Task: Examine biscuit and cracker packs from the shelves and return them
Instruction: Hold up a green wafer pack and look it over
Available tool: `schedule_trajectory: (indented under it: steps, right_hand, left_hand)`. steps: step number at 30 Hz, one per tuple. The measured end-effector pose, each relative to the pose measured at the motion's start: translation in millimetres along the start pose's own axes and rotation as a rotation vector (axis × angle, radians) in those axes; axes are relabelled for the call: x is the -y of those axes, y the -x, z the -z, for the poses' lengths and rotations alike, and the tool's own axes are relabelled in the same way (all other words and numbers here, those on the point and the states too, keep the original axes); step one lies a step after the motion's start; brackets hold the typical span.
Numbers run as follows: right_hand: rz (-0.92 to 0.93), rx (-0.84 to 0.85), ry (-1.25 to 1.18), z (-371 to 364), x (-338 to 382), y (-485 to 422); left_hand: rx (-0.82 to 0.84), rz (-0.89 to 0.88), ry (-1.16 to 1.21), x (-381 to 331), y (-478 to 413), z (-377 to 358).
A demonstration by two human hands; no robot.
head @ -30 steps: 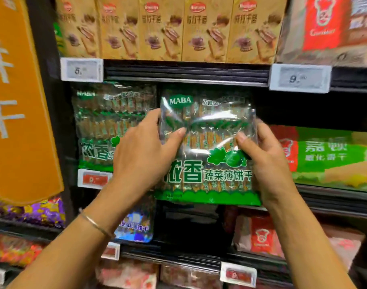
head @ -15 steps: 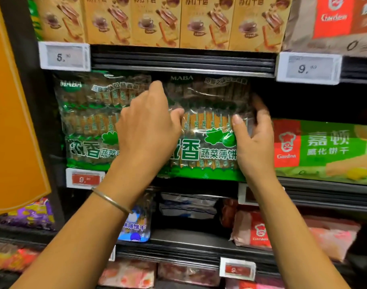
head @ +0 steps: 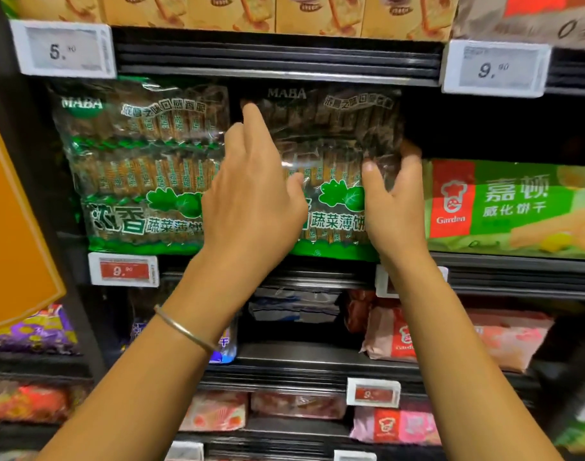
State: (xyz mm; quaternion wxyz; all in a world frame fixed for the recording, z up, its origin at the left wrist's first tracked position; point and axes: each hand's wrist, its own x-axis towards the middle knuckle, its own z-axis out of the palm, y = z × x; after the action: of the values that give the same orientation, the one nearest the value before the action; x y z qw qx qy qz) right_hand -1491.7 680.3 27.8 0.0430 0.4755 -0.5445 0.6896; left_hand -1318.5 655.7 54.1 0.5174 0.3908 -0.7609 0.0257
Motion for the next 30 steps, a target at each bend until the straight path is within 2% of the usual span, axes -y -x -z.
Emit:
schedule_trajectory:
  steps: [5,7,10,13,16,19,30]
  right_hand:
    - [-0.075,0.074,-0.081,11,8,25]
    - [-0.121,0.122,-0.081,16,6,31]
    - [-0.157,0.204,-0.025,25,5,44]
    - [-0.101,0.204,0.058,31,9,53]
    - [-0.1,0.172,0.058,34,12,50]
    - [-0.147,0.158,-0.009,30,19,43]
    - [-0.177,0.015,-0.015,15,18,33]
  left_hand:
    - [0.092,0.035,0.349,22,31,-2]
    - [0.085,0.064,0.52,31,40,0]
    - [0.017,0.063,0.586,39,51,2]
    - [-0.049,0.08,0.479,42,62,2]
    - [0.055,0.051,0.248,51,73,1]
    - [0.083,0.015,0.107,55,71,3]
    - [0.014,0.08,-0.026,40,38,-3]
